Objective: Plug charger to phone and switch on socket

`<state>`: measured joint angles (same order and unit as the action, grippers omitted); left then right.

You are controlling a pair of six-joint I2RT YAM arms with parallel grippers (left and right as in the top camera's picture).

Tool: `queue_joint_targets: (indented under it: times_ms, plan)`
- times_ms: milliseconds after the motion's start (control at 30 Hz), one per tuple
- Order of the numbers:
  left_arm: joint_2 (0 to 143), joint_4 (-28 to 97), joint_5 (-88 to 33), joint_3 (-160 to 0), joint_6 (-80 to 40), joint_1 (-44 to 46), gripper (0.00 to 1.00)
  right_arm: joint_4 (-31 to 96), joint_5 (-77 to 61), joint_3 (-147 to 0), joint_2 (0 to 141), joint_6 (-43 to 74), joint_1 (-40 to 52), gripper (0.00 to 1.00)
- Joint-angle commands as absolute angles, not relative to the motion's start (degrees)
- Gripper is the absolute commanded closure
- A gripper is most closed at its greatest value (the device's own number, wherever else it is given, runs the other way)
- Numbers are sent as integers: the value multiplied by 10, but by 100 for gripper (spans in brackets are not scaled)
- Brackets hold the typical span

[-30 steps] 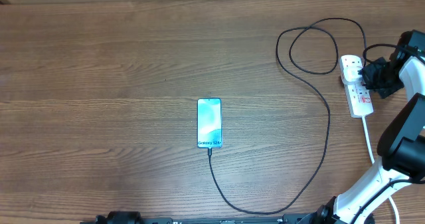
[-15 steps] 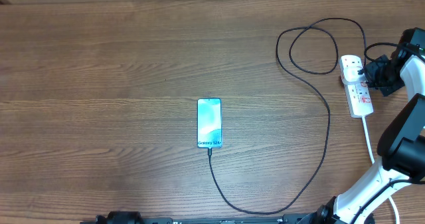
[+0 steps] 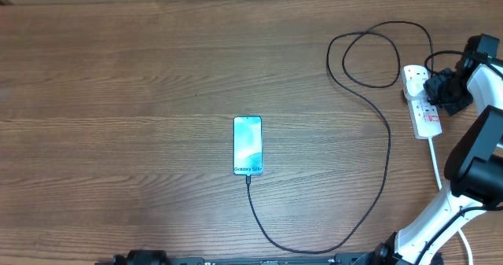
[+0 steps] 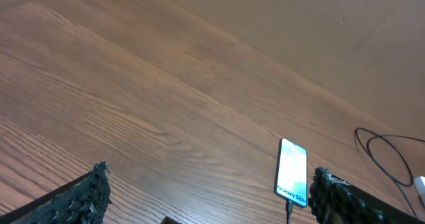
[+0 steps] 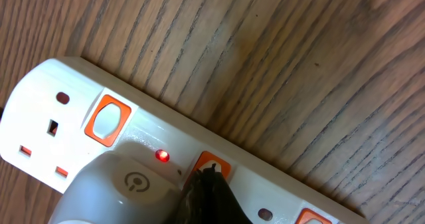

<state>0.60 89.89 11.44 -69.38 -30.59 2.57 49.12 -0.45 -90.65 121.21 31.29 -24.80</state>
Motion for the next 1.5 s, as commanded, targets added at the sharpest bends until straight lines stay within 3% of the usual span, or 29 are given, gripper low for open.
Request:
queue_joint_targets:
  times_ms: [0, 333, 733, 1000, 1233, 1467]
  plan:
    - [3, 898, 122, -699, -316, 23, 0, 488, -57, -921, 1231, 310, -219, 96]
    - [3, 898, 122, -699, -316, 23, 0, 536, -17, -935, 1181, 310, -256, 96]
    - [3, 898, 122, -699, -316, 23, 0, 541, 8, -935, 940, 347, -280, 96]
    - [3, 898, 122, -699, -316, 22, 0, 416, -130, -935, 729, 369, -280, 96]
    - [3, 898, 122, -699, -316, 22, 0, 282, -158, -935, 598, 405, -280, 96]
    - [3, 898, 122, -699, -316, 22, 0, 304, -183, -935, 538, 380, -249, 96]
